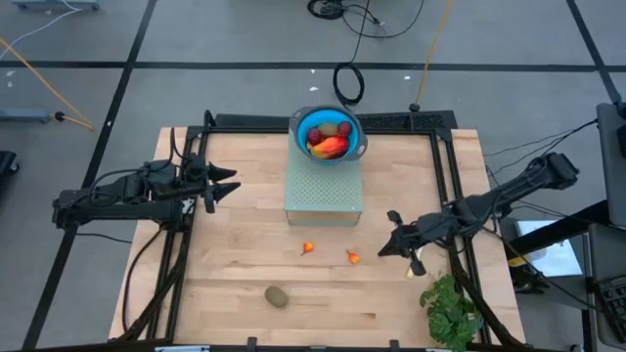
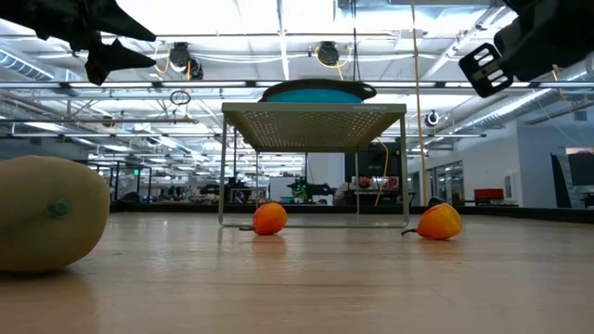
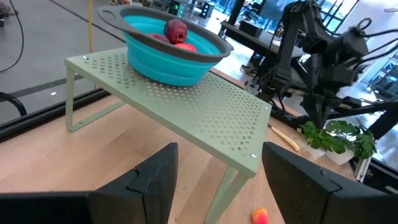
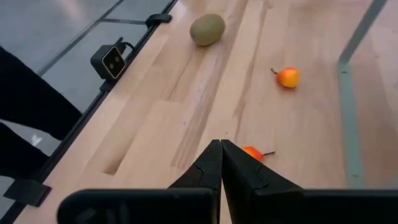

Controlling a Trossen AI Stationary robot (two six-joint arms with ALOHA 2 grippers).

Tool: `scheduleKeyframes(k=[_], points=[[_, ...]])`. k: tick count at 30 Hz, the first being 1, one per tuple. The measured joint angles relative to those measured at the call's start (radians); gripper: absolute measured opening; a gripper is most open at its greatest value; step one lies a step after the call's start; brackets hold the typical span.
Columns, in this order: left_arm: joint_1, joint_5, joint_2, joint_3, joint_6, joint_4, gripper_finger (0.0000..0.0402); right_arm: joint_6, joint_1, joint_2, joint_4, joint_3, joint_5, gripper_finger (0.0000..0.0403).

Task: Pick & Place Fruit
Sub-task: Put the pear into the blue strainer bowl on the shelf

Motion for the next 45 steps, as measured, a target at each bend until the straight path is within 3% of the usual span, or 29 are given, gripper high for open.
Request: scheduleKeyframes(k=[11, 20, 45], points=[[0.000, 0.000, 0.000, 0.000, 0.014, 0.000, 0.0234, 0.122, 0.028, 0.134, 0.065, 0.009, 0.001, 0.0000], [0.000, 0.000, 0.000, 0.000, 0.013, -0.001, 0.0235, 0.216, 0.042, 0.270, 0.022, 0.120, 0.009, 0.0000], [0.000, 0.000, 0.000, 0.000, 0.075, 0.000, 0.0234, 0.483, 0.040, 0.637, -0.458, 0.589, 0.063, 0.0000]])
